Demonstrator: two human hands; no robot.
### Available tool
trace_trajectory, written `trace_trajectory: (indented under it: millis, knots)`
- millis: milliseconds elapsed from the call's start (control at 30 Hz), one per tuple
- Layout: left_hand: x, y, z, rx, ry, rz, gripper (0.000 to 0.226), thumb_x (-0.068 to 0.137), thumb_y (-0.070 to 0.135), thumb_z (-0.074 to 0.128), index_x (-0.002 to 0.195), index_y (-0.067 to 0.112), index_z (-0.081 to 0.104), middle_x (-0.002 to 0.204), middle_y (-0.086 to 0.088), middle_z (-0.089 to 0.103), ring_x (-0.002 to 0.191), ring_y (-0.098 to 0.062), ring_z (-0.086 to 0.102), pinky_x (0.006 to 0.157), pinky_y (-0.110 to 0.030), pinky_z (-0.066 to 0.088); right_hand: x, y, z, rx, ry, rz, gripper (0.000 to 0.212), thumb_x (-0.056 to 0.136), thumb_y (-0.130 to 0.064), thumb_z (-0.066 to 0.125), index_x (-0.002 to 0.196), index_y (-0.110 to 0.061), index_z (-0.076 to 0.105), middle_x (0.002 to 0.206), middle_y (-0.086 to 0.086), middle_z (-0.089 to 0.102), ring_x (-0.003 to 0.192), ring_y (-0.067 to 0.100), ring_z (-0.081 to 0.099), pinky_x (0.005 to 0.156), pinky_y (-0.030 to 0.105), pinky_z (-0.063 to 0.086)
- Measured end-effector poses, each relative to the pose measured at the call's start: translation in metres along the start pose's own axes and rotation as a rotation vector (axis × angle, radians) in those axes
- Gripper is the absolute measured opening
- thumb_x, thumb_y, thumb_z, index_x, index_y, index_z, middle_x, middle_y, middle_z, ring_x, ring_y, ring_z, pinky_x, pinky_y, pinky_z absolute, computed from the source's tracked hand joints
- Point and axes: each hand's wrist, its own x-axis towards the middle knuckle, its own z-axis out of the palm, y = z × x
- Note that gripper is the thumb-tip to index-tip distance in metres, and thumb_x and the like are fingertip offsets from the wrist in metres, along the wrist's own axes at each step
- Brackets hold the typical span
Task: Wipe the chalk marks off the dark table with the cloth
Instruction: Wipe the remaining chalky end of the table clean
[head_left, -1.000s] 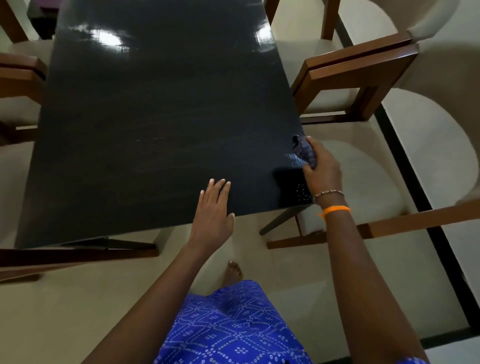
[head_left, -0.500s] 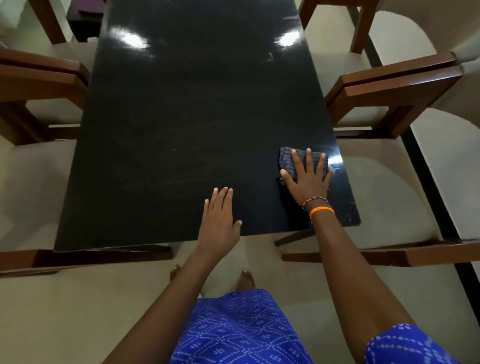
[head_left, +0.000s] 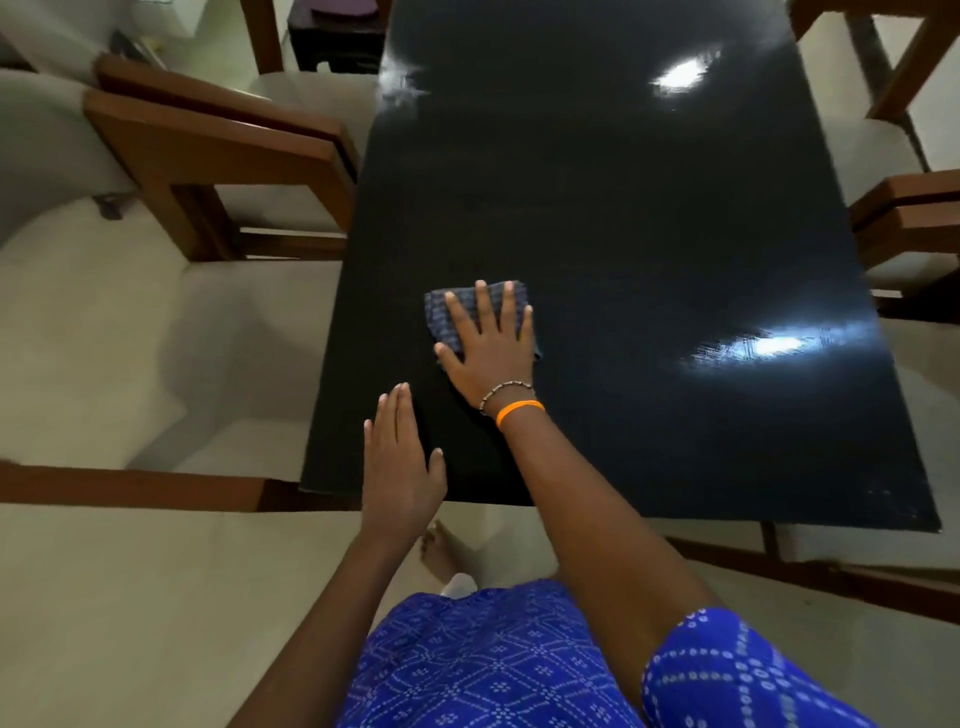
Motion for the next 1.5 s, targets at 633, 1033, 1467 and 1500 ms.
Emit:
trace_trajectory:
  millis: [633,1033,1467,1500]
  knots:
    - [-0.002,-0.005,0.001,-0.063,-0.036,0.202,0.074,0.085,0.010,0.053,0.146,0.013,0.012,0.154,-0.004,0.019,0.142,-0.009,0.005,0.115,-0.029,-0.002,-0.065,0.022,0.009,-0.040,0.079,-0.147,0.068,0.082,-0.049,0.051,0.145,-0.036,0.029,0.158,0.001,0.021,0.147,0.030,0.009,0.116,0.054,0.010]
    - [-0.047,0.105,0.075,0.018,-0.242,0.481,0.072,0.088,0.019,0.051,0.147,0.017,0.009,0.155,0.000,0.017,0.144,-0.013,0.004,0.113,-0.028,-0.005,-0.168,0.260,-0.057,-0.054,0.151,0.518,0.065,0.088,-0.043,0.050,0.145,-0.044,0.018,0.160,-0.008,0.011,0.148,0.025,0.000,0.112,0.062,0.001]
    - [-0.087,0.171,0.121,0.042,-0.319,0.500,0.069,0.088,0.018,0.050,0.146,0.013,0.012,0.155,-0.003,0.018,0.145,-0.017,0.001,0.113,-0.029,-0.003,-0.252,0.330,-0.066,0.017,0.231,0.692,0.064,0.089,-0.038,0.052,0.146,-0.039,0.023,0.159,-0.003,0.014,0.147,0.030,0.003,0.113,0.056,0.016]
    - [-0.088,0.172,0.122,0.031,-0.319,0.488,0.069,0.088,0.018,0.050,0.146,0.013,0.014,0.154,-0.003,0.019,0.145,-0.017,0.002,0.113,-0.028,-0.002,-0.258,0.327,-0.062,0.034,0.244,0.706,0.064,0.089,-0.038,0.052,0.146,-0.038,0.023,0.159,-0.002,0.014,0.147,0.030,0.002,0.113,0.056,0.014]
